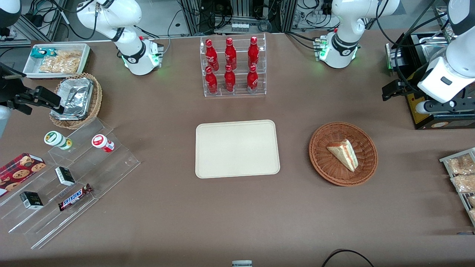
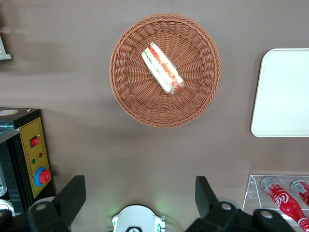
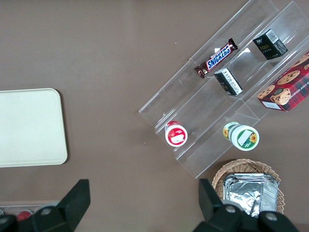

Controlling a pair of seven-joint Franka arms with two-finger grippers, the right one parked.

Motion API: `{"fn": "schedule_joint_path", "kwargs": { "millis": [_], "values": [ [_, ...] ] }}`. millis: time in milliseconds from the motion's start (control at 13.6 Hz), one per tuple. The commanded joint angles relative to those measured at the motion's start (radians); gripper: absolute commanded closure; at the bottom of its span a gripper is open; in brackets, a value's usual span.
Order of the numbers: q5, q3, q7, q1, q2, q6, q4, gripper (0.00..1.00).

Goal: Place sandwich from basket to tray
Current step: 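Move the left gripper over the wrapped sandwich in the wicker basket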

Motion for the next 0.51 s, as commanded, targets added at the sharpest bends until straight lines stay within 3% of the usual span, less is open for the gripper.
{"fn": "schedule_joint_path", "kwargs": {
  "millis": [0, 441],
  "values": [
    [-0.001, -0.004, 0.015, 0.003, 0.000, -0.005, 0.001, 0.00],
    [-0.001, -0.004, 0.011, 0.002, 0.061, 0.013, -0.065, 0.00]
  ]
}}
